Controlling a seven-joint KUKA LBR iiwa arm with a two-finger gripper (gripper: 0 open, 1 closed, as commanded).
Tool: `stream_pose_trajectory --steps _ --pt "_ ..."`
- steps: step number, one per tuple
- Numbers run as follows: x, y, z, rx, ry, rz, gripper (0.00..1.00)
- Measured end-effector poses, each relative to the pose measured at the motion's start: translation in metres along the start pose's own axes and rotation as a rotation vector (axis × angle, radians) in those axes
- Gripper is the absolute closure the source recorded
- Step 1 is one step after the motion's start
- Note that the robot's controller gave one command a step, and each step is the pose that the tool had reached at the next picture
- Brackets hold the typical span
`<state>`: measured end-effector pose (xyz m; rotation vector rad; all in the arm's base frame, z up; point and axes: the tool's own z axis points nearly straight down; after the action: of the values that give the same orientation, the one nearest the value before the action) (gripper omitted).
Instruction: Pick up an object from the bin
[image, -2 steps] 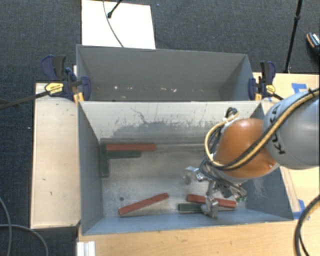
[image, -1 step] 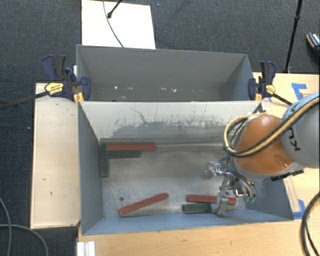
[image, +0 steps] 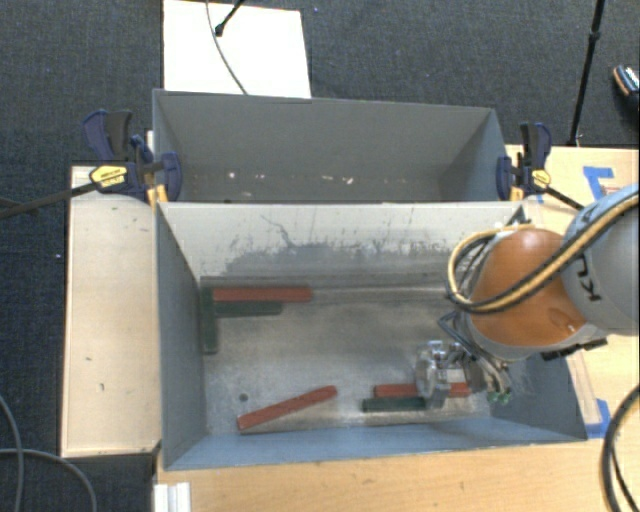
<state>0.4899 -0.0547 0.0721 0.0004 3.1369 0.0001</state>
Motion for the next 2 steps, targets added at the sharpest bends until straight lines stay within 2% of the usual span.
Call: stream_pose_trajectory --steps 1,2 --pt "0.0009 0.0001 0.0013 0.000 0.003 0.001 0.00" --pt "0.0008 0.0001 -0.0006 0.000 0.003 0.001 1.00"
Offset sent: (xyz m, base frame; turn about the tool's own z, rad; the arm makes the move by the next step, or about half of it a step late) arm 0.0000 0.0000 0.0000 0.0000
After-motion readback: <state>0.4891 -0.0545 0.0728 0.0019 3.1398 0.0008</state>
